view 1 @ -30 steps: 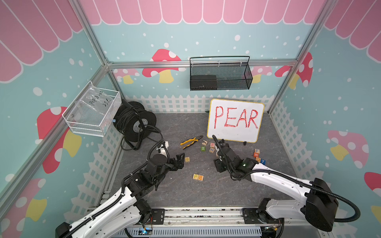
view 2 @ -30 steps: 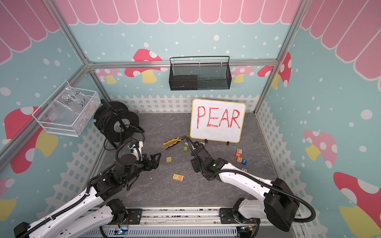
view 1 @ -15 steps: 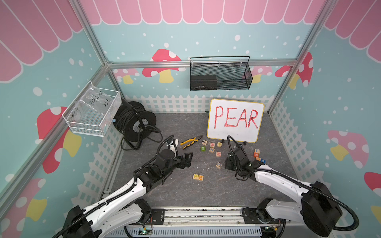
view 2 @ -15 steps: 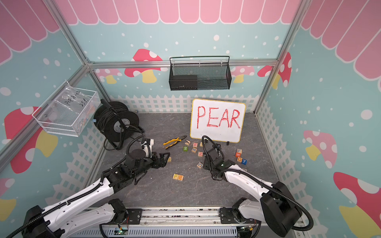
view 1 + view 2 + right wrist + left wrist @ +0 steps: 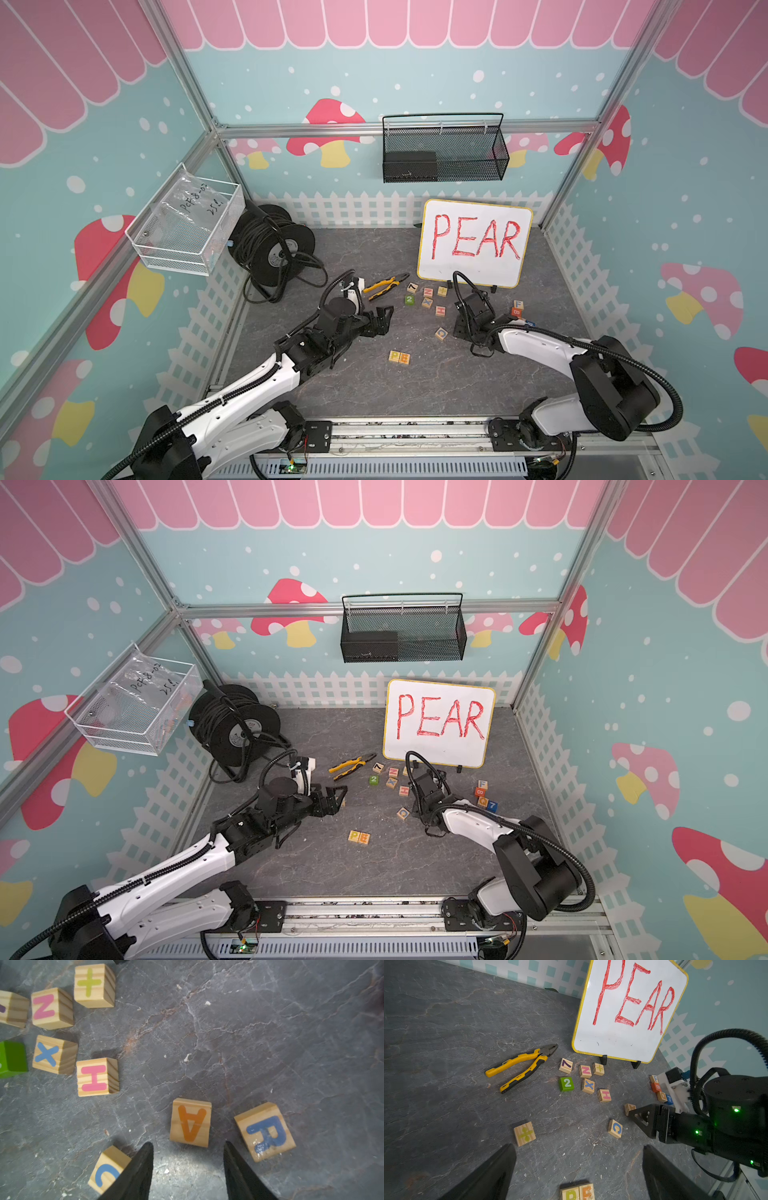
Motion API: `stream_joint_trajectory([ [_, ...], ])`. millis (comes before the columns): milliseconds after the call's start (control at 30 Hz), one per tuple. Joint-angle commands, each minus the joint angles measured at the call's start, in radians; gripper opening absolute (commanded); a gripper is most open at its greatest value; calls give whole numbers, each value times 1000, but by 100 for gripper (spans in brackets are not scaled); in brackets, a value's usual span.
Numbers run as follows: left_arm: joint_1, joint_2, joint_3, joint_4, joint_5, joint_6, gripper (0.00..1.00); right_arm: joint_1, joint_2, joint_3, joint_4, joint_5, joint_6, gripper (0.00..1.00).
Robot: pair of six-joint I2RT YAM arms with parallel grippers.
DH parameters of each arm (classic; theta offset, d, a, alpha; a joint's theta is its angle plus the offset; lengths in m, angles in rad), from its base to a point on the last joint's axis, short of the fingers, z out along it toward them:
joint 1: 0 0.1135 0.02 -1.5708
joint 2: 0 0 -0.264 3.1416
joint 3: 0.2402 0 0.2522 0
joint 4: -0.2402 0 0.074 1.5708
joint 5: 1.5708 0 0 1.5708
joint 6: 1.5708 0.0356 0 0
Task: Spell the uppercase word “pear” with letter blocks
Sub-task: Pick up the letter block from the center of the board.
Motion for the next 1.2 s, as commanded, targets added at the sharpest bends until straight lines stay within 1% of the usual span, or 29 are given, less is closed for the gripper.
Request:
stream_joint_trajectory([
  [0, 10, 4, 27, 11, 4, 20, 97, -11, 34, 28, 10, 23, -3, 52],
  [200, 19, 14, 29, 12, 13, 20, 97, -12, 95, 38, 26, 45, -17, 48],
  [400, 22, 19, 30, 9, 16, 15, 97, -12, 143, 49, 31, 62, -15, 47],
  [567, 22, 14, 27, 3, 16, 12, 97, -13, 154, 52, 30, 62, -32, 37],
  [700, 22, 9, 27, -2, 13, 12, 97, -12, 132, 51, 24, 57, -68, 30],
  [800, 22, 4, 30, -11, 17, 11, 97, -12, 92, 56, 29, 41, -156, 25],
  [967, 24, -8, 28, -16, 24, 0, 97, -7, -18, 79, 33, -18, -363, 23],
  [1067, 23, -20, 25, -20, 24, -8, 97, -3, -88, 98, 13, -94, -485, 24],
  [1167, 24, -32, 22, -31, 21, -13, 97, 24, -128, 118, -20, -191, -589, 26],
])
